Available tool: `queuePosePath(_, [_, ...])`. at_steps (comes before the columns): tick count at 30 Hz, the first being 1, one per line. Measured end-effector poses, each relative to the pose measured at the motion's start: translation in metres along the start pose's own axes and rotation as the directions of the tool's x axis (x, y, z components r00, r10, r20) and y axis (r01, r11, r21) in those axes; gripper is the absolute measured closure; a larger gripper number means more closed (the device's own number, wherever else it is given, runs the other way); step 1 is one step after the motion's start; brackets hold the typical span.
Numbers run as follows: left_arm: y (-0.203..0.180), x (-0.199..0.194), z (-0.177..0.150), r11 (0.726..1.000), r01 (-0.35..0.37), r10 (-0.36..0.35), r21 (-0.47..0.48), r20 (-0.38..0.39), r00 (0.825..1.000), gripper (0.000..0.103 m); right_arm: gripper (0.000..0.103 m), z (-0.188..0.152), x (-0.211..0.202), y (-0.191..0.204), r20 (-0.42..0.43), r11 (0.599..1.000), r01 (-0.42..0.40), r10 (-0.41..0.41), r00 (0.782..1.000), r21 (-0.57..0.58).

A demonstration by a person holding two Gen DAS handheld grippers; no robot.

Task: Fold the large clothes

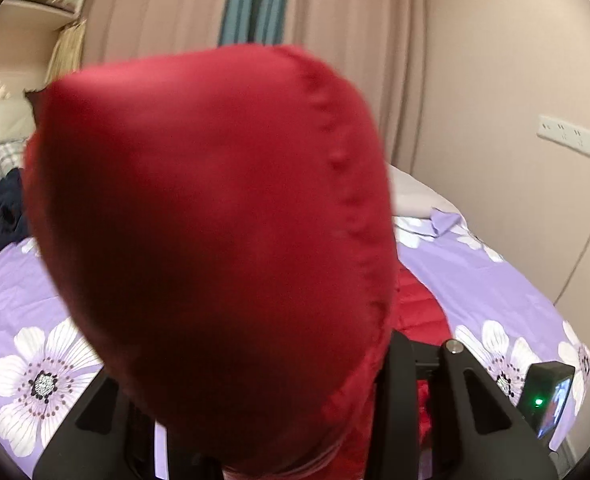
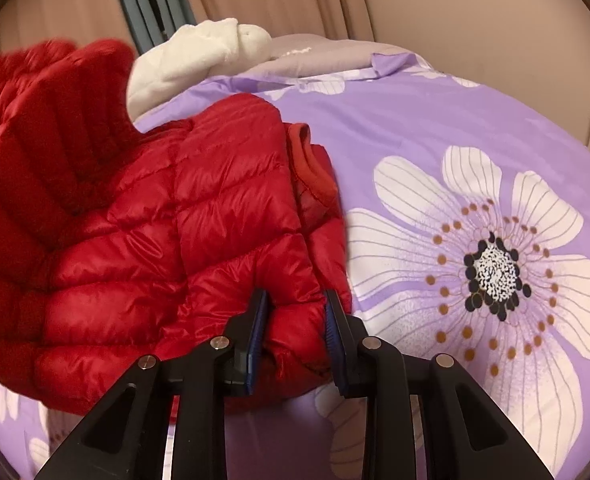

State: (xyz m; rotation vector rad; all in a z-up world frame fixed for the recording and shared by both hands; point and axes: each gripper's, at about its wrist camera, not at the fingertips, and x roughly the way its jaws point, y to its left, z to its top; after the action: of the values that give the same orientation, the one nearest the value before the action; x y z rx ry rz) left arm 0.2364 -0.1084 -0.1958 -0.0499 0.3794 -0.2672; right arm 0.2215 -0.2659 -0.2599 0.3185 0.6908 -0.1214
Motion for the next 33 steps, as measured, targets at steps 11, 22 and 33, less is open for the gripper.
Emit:
queuePosePath(11, [-0.072, 0.06, -0.021, 0.989, 0.145, -0.144, -0.008, -0.202, 0.969, 0.062, 0.073, -0.004, 0.001, -0.024, 0.013, 0.985, -0.115, 0.114, 0.993, 0.131])
queuePosePath(22, [-0.092, 0.067, -0.026, 0.972, 0.227, -0.233, -0.054, -0.244, 0.941, 0.063, 0.073, -0.011, -0.028, -0.056, 0.043, 0.963, -0.155, 0.149, 0.988, 0.221])
queuePosePath(33, [-0.116, 0.077, -0.049, 0.973, 0.233, -0.223, 0.001, -0.279, 0.934, 0.058, 0.072, -0.001, -0.068, -0.09, 0.1, 0.966, 0.001, -0.028, 0.995, 0.26])
